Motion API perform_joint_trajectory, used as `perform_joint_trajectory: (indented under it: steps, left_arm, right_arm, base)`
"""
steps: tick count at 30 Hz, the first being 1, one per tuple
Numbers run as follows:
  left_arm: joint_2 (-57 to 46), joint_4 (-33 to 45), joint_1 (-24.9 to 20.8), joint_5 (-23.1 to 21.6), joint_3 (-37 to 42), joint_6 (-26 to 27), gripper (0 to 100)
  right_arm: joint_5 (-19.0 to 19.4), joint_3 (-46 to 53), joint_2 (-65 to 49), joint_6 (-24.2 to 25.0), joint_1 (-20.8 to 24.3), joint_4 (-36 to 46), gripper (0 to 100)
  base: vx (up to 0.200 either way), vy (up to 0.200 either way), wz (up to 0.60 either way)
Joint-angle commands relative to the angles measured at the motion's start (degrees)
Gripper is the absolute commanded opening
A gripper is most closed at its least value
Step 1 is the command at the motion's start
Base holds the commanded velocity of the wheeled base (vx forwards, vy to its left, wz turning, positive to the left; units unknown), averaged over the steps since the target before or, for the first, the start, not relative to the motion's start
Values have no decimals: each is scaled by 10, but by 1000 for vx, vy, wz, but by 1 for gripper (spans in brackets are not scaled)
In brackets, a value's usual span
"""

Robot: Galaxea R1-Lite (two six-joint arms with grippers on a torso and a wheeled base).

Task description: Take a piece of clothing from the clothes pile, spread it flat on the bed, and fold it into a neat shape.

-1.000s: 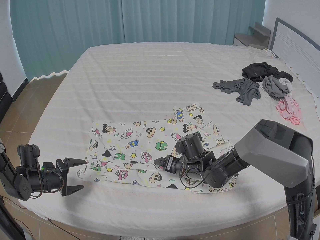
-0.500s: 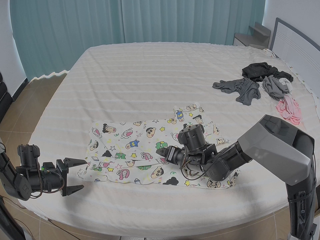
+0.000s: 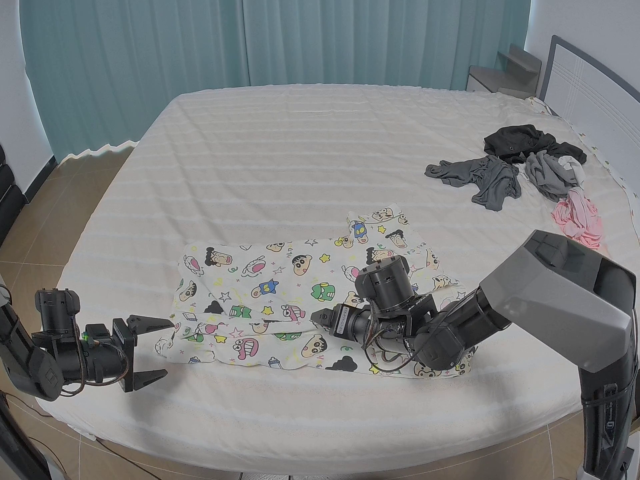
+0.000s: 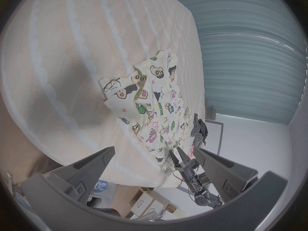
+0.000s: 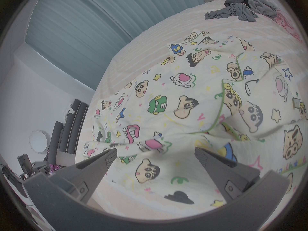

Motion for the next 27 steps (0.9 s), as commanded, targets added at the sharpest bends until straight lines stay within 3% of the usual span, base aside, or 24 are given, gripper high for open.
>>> perform_joint_trajectory:
  steps: [1, 6, 10, 14, 17, 21, 27]
  left_arm:
    - [-7, -2, -1, 16, -3, 0, 100]
    - [-27, -8, -10, 40, -2, 0, 100]
    - [-40, -16, -31, 89, -12, -2, 100]
    - [9, -9, -118, 219, -63, -5, 100]
    - [48, 2, -161, 292, -93, -4, 100]
    - [73, 99, -206, 316, -152, -5, 100]
    - [114, 200, -218, 391, -264, -35, 100]
  right_arm:
    - [8, 32, -36, -2, 12, 2, 100]
    - [8, 28, -34, -16, 14, -4, 100]
    - [8, 51, -63, -8, 17, -4, 100]
    - [9, 160, -162, 27, 23, -26, 100]
    - [8, 246, -239, 58, 24, -58, 100]
    - [7, 380, -332, 64, -8, -128, 100]
    - [8, 544, -364, 63, -66, -326, 100]
  base:
    - [0, 0, 0]
    - [0, 0, 0]
    - [0, 0, 0]
    - [0, 0, 0]
    - [0, 0, 0]
    - [0, 0, 0]
    - [0, 0, 0]
